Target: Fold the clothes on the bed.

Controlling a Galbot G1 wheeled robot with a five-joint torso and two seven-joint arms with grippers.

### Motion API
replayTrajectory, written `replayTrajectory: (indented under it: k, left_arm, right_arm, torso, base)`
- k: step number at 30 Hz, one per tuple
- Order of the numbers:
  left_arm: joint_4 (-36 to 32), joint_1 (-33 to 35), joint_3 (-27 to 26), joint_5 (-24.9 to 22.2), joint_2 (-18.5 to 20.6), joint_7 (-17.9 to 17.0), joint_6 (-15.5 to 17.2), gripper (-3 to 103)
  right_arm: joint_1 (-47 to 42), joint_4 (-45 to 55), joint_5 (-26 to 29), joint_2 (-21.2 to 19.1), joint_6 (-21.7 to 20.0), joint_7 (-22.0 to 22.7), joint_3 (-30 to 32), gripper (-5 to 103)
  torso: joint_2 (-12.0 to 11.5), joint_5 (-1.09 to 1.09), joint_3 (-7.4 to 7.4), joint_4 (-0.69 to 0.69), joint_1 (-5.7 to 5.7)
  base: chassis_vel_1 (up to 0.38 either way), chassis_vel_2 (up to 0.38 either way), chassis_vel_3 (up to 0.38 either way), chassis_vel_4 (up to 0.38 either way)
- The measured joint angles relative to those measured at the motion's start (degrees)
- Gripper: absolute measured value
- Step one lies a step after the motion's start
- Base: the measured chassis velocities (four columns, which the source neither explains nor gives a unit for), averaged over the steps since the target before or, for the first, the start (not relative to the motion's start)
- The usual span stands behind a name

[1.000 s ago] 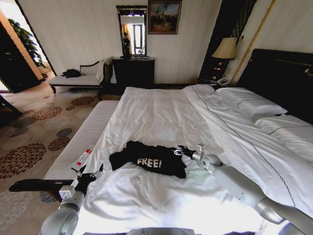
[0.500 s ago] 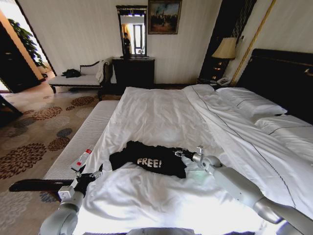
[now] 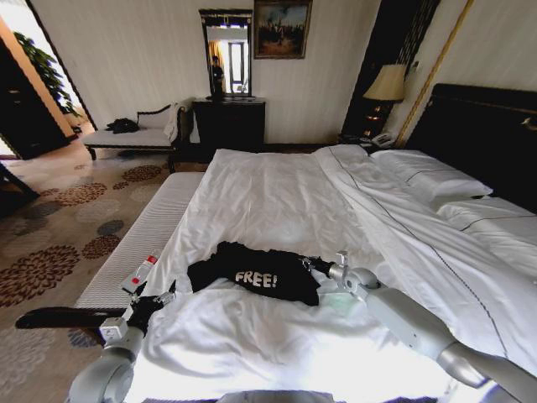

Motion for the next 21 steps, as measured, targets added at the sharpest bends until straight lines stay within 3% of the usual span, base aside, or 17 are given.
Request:
replayTrajectory:
  k: [21]
  left_arm:
    - [0.3, -3.7, 1.7, -0.9, 2.0, -0.9, 0.6, 100]
  right_arm:
    - [-14.8, 17.8, -2.3, -6.3, 0.9, 0.8, 13.0, 1]
  torso:
    - [0.0, 0.00, 0.00, 0.01, 0.00]
  base:
    - [0.000, 0.000, 0.000, 0.000]
